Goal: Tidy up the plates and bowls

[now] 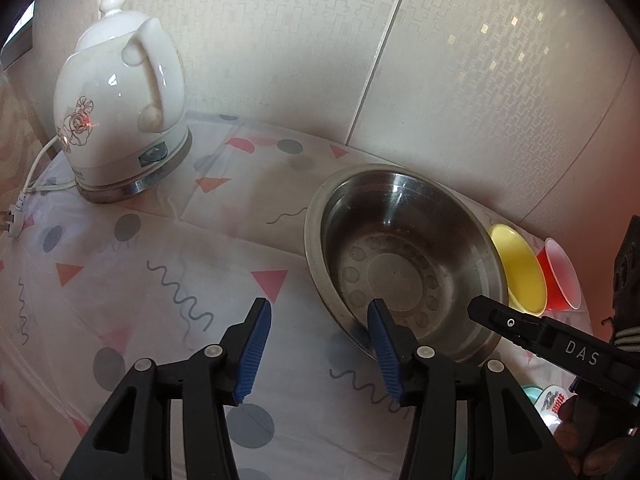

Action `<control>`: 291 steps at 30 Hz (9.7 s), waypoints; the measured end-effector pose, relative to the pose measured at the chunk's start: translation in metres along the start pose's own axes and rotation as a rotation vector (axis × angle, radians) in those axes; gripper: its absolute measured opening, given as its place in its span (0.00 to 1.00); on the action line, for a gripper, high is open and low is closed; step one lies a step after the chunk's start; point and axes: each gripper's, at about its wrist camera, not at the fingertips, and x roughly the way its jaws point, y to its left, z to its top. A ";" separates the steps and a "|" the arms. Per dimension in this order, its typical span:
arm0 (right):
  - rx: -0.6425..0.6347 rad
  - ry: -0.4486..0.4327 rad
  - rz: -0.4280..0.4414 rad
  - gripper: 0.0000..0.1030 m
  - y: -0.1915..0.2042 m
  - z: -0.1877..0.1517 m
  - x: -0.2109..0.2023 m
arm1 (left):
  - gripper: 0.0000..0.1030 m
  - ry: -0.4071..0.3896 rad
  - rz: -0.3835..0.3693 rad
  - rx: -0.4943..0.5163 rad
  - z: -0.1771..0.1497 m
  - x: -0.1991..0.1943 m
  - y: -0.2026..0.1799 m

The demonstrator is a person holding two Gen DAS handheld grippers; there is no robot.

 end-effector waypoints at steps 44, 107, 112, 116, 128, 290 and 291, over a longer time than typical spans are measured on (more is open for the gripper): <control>-0.353 0.155 0.113 0.33 0.067 -0.134 -0.052 | 0.36 -0.029 0.104 0.020 -0.125 -0.109 0.062; 0.195 -0.108 -0.047 0.13 -0.123 0.033 -0.043 | 0.17 0.168 -0.202 0.103 0.012 0.065 -0.147; 0.138 -0.105 -0.061 0.13 -0.110 0.033 -0.043 | 0.15 0.135 -0.201 0.151 0.004 0.054 -0.148; 0.133 -0.102 -0.020 0.12 -0.105 0.028 -0.047 | 0.14 0.120 -0.226 0.152 -0.001 0.041 -0.143; 0.138 -0.080 -0.050 0.12 -0.103 0.013 -0.050 | 0.30 0.088 -0.189 0.064 0.003 0.020 -0.108; 0.104 -0.154 0.059 0.30 -0.081 -0.090 -0.129 | 0.15 -0.094 -0.010 0.393 -0.120 -0.117 -0.100; 0.112 -0.157 0.056 0.30 -0.085 -0.090 -0.131 | 0.15 -0.094 -0.011 0.402 -0.120 -0.116 -0.103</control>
